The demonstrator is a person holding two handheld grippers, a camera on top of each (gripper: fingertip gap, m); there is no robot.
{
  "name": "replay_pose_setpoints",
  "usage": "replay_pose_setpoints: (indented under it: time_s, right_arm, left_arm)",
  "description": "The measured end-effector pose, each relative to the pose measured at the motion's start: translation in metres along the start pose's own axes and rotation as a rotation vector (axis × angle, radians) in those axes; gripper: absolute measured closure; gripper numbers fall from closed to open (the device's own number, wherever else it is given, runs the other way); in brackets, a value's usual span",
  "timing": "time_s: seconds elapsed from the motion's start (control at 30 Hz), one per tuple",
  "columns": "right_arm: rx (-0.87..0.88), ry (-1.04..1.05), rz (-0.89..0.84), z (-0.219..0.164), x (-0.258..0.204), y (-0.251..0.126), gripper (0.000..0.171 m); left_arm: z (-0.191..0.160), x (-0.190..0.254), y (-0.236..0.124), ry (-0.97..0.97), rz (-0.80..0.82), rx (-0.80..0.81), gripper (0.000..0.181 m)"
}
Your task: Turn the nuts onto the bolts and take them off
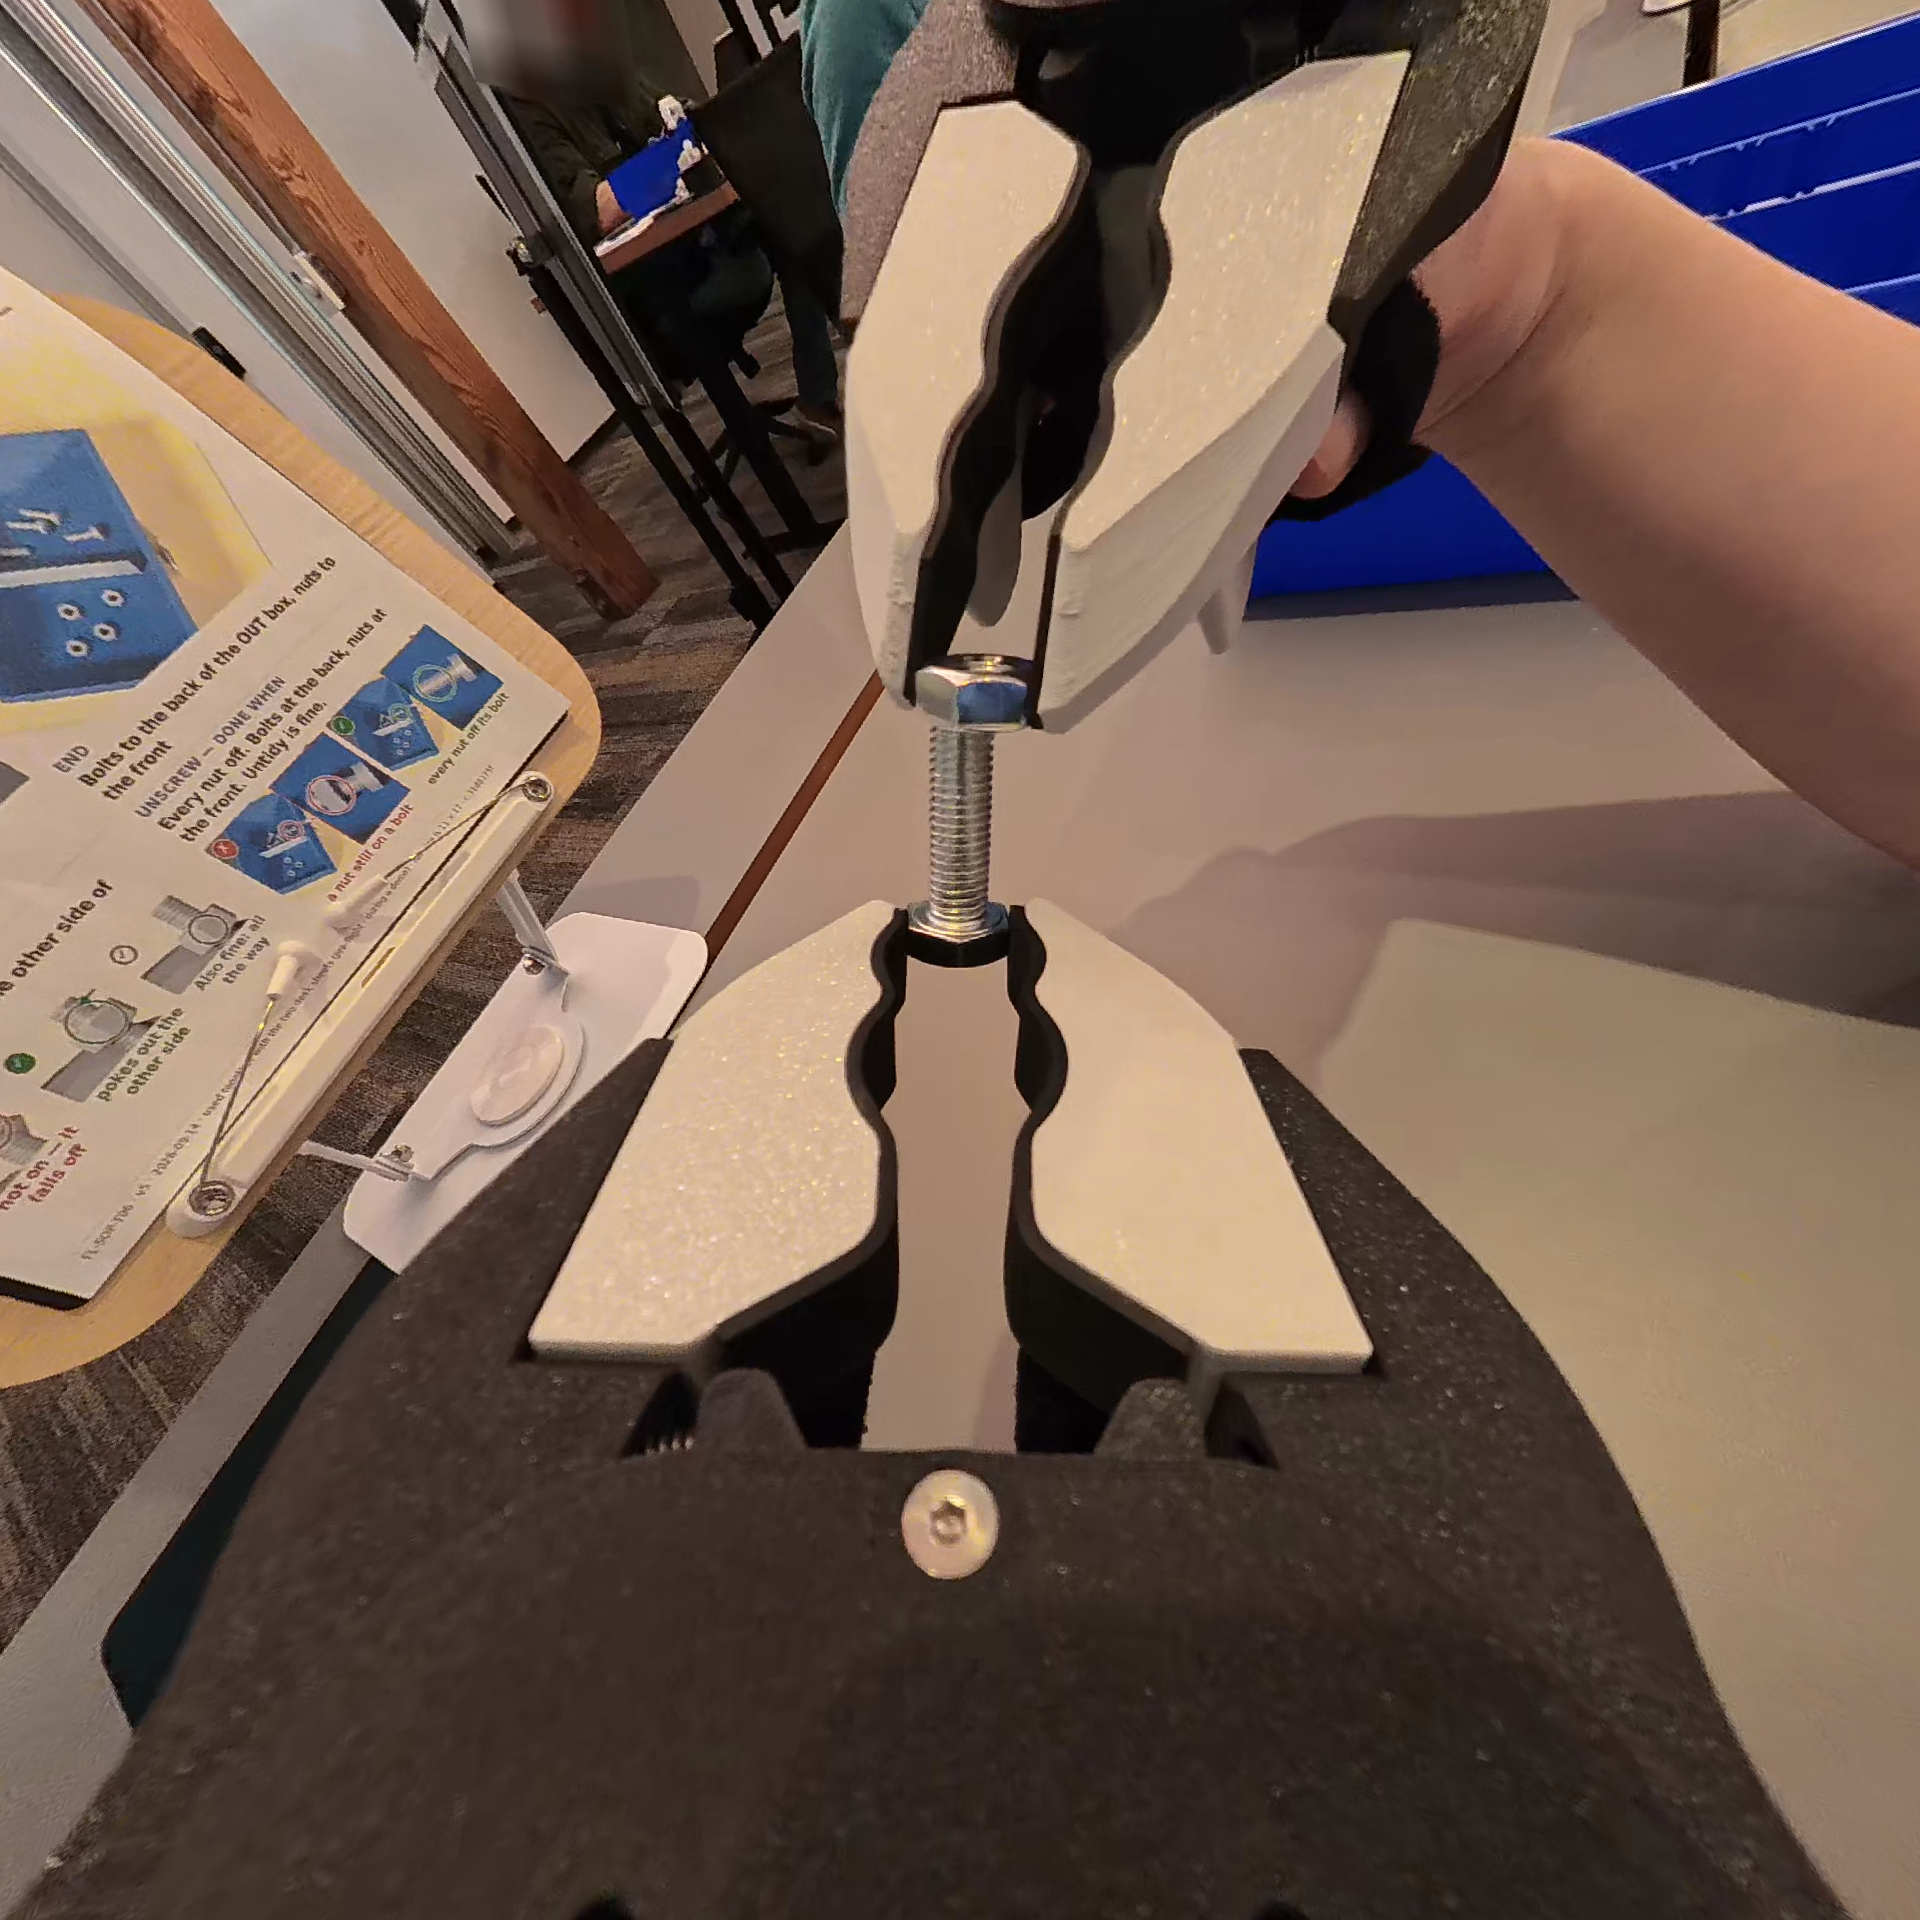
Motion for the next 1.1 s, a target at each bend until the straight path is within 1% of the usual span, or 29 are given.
replay_pose_setpoints:
  time_s: [0.43,0.57,0.8,0.97,1.1]
  right_arm:
    - [0.001,-0.028,-0.021,0.002,0.000,-0.001,0.154]
    - [0.031,-0.046,-0.030,0.009,-0.001,-0.006,0.154]
    - [0.001,-0.062,-0.014,0.005,-0.006,-0.007,0.154]
    - [-0.040,-0.066,-0.017,0.000,-0.006,-0.004,0.154]
    - [-0.057,-0.073,-0.022,-0.001,-0.007,-0.004,0.154]
  left_arm:
    - [0.001,0.000,-0.002,0.005,-0.009,-0.003,0.163]
    - [-0.003,0.000,0.000,0.010,-0.014,-0.016,0.163]
    - [-0.003,0.005,0.002,0.007,-0.044,-0.015,0.163]
    - [0.001,0.007,0.000,0.011,-0.057,0.015,0.163]
    - [0.002,0.006,0.000,0.041,-0.045,0.030,0.163]
Point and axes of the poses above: each gripper's, where its closed fingertips meet, y out along the fingers, z out of its top, x = y × z across the jaws, the point moved 1 cm from there along -y, back along the fingers
